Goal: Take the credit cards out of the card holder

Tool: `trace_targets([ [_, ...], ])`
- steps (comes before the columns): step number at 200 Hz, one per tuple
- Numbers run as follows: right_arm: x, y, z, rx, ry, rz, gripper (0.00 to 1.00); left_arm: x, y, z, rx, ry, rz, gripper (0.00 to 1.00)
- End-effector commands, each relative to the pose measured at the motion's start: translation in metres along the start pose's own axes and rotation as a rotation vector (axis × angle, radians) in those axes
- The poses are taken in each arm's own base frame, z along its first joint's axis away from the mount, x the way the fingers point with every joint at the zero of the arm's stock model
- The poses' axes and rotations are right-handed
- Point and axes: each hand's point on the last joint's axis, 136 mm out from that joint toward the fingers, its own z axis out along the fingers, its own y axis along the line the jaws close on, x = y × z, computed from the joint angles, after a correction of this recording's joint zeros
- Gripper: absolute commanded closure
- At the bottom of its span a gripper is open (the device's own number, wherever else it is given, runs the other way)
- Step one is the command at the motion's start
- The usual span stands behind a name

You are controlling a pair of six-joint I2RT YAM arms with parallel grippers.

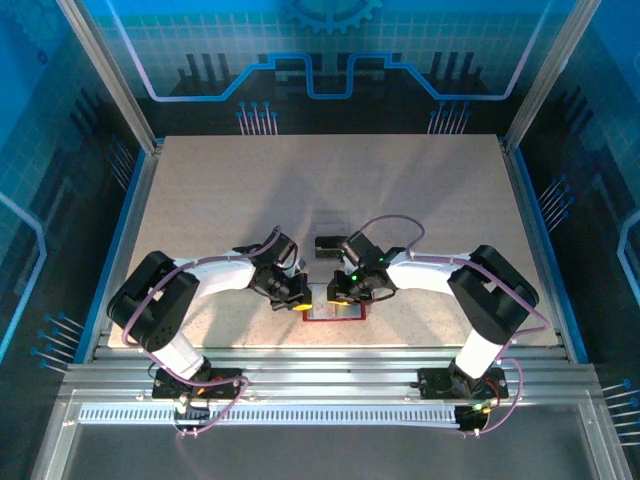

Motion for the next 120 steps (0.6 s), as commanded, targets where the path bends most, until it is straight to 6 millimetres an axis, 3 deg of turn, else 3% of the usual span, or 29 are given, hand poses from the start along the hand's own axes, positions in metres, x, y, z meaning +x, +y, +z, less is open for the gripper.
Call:
trace_targets([
  [1, 0.001, 0.002, -0.007, 0.013, -0.01, -0.011, 0.81, 0.003, 0.011, 0.002, -0.03, 0.013, -0.018, 1.0],
  [36, -0.001, 0.011, -0.016, -0.024, -0.03, -0.016, 0.81, -0.003, -0.001, -0.004, -0.008, -0.007, -0.003, 1.0],
  [69, -0.003, 0.007, -0.019, -0.029, -0.041, -0.005, 0.81, -0.013, -0.014, -0.008, 0.007, -0.025, 0.01, 1.0],
  [120, -0.012, 0.009, -0.011, -0.054, -0.028, 0.002, 0.81, -0.02, -0.009, -0.003, -0.038, -0.024, 0.025, 1.0],
])
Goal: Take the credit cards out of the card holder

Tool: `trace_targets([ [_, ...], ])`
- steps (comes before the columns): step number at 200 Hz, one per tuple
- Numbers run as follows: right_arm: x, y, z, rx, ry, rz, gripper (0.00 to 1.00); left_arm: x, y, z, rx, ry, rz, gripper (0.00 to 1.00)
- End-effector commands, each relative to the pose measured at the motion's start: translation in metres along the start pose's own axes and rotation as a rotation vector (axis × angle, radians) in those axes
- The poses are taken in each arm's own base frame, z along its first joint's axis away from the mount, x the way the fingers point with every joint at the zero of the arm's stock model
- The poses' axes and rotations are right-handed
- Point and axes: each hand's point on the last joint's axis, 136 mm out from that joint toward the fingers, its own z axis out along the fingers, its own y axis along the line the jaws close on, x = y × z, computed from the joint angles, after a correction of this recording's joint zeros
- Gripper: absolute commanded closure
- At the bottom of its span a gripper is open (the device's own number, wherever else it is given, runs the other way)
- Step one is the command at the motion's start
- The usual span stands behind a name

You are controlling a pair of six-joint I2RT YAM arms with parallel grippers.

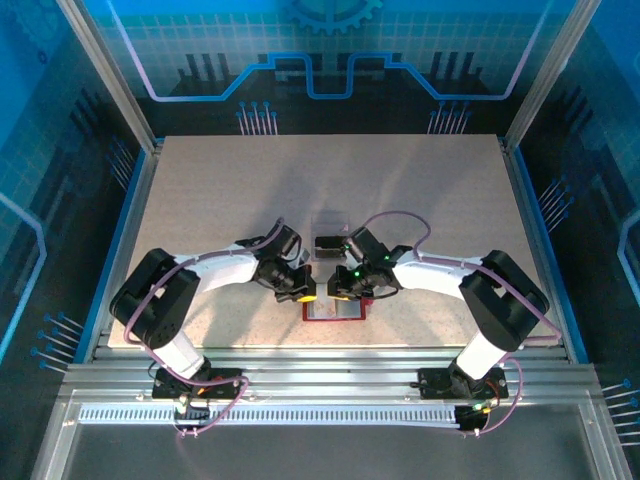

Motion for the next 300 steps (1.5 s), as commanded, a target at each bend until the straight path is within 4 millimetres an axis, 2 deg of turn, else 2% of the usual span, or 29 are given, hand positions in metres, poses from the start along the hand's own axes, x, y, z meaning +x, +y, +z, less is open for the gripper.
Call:
trace_targets([
  [1, -0.004, -0.003, 0.006, -0.005, 0.013, 0.012, 0.81, -0.002, 0.01, 0.002, -0.052, 0.008, 0.001, 1.0],
  [53, -0.005, -0.008, 0.017, 0.011, 0.031, 0.019, 0.81, 0.003, 0.027, 0.006, -0.109, 0.022, 0.002, 1.0],
  [90, -0.003, -0.013, 0.013, 0.045, 0.024, 0.025, 0.81, 0.005, 0.03, 0.006, -0.112, 0.026, -0.003, 1.0],
  [160, 0.002, -0.019, 0.002, 0.084, 0.025, 0.022, 0.81, -0.001, 0.015, -0.002, -0.091, 0.006, 0.018, 1.0],
  [209, -0.001, -0.009, -0.005, 0.051, 0.006, 0.01, 0.81, -0.002, -0.005, -0.008, -0.012, 0.001, 0.018, 1.0],
  [213, -0.008, 0.001, -0.008, 0.032, -0.01, 0.0, 0.81, -0.003, -0.006, -0.008, -0.008, 0.002, 0.018, 1.0],
  [228, -0.009, 0.001, -0.008, 0.028, -0.012, 0.002, 0.81, -0.002, -0.007, -0.007, 0.004, 0.008, 0.013, 1.0],
  [278, -0.011, 0.004, -0.006, -0.01, -0.01, 0.011, 0.79, 0.001, 0.006, 0.004, -0.024, 0.034, -0.004, 1.0],
  [284, -0.004, -0.005, -0.003, 0.004, 0.007, 0.022, 0.79, 0.002, 0.01, 0.004, -0.036, 0.034, -0.006, 1.0],
  [300, -0.004, -0.007, -0.001, 0.002, 0.01, 0.027, 0.79, 0.004, 0.019, 0.006, -0.064, 0.035, -0.01, 1.0],
])
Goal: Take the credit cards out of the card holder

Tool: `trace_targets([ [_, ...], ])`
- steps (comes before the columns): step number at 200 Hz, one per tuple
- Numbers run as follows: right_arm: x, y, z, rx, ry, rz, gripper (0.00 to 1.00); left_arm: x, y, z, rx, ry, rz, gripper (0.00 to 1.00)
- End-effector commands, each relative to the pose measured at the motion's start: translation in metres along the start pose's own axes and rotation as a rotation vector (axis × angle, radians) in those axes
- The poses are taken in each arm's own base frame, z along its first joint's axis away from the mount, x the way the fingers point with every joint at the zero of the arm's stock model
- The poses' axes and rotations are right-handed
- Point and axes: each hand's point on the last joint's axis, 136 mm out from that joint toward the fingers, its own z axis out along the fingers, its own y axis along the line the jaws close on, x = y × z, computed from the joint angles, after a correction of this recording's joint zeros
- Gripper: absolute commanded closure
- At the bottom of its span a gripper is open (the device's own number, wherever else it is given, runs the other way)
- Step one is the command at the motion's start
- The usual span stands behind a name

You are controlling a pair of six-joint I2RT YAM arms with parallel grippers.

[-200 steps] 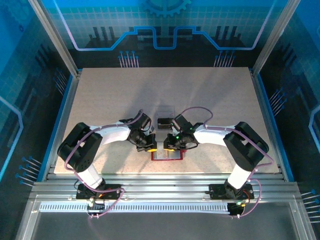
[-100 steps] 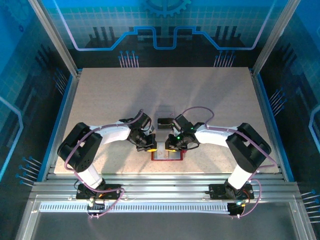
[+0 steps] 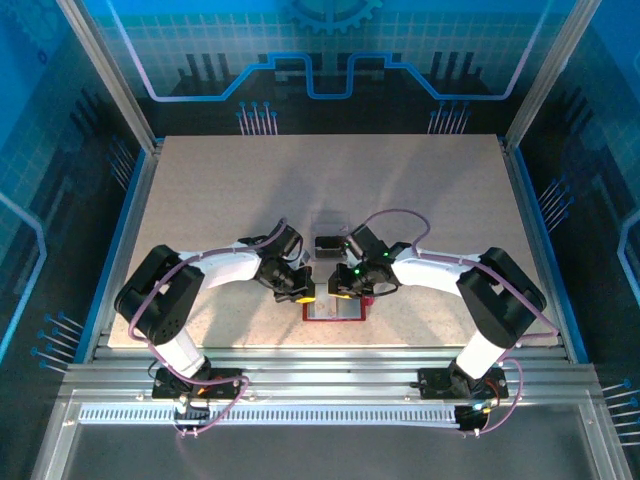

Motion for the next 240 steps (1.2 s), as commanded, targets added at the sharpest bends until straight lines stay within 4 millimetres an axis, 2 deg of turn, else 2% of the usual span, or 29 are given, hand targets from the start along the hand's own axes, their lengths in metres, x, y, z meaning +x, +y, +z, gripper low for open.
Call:
trace_targets([
  [1, 0.001, -0.003, -0.001, -0.018, 0.004, 0.015, 0.79, 0.003, 0.011, 0.005, -0.024, 0.018, -0.027, 1.0],
  [37, 0.002, -0.006, 0.004, -0.032, 0.018, 0.027, 0.78, 0.008, 0.024, 0.011, -0.053, 0.033, -0.037, 1.0],
  [95, 0.007, -0.012, 0.01, -0.034, 0.04, 0.037, 0.78, 0.012, 0.032, 0.014, -0.074, 0.045, -0.041, 1.0],
  [240, 0.013, -0.02, 0.011, -0.012, 0.053, 0.047, 0.77, 0.015, 0.035, 0.015, -0.081, 0.052, -0.044, 1.0],
])
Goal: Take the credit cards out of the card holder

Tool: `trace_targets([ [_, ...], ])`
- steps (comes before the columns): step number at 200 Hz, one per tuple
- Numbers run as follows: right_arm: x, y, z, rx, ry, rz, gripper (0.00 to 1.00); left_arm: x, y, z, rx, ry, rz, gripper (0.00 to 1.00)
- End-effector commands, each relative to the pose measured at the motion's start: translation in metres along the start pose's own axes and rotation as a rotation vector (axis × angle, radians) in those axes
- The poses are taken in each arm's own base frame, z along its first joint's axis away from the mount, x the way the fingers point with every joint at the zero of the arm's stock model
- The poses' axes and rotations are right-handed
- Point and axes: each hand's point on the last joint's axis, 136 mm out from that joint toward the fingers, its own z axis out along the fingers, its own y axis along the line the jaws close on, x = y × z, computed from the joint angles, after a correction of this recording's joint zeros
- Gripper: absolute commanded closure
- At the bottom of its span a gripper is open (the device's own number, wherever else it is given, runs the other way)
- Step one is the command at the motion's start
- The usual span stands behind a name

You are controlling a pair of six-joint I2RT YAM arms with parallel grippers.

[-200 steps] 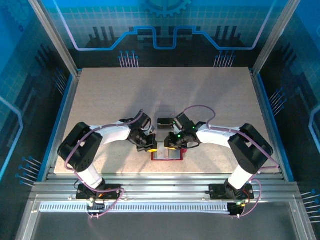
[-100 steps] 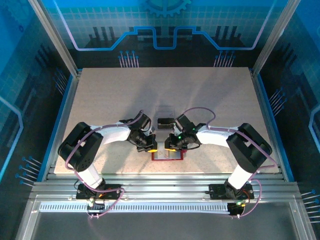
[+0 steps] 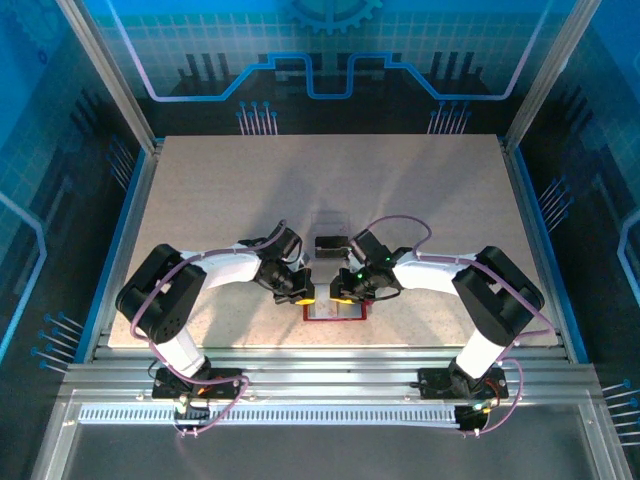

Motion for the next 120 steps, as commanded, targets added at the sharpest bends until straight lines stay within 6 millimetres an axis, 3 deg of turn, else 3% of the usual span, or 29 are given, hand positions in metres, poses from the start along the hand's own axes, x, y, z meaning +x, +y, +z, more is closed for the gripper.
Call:
trace_targets([
  [1, 0.0043, -0.0089, 0.0018, 0.007, 0.024, 0.03, 0.77, 0.0127, 0.0296, 0.0101, -0.082, 0.043, -0.043, 1.0],
  [120, 0.0072, -0.0085, 0.0038, -0.003, 0.042, 0.027, 0.76, 0.012, 0.0285, 0.0084, -0.087, 0.042, -0.046, 1.0],
])
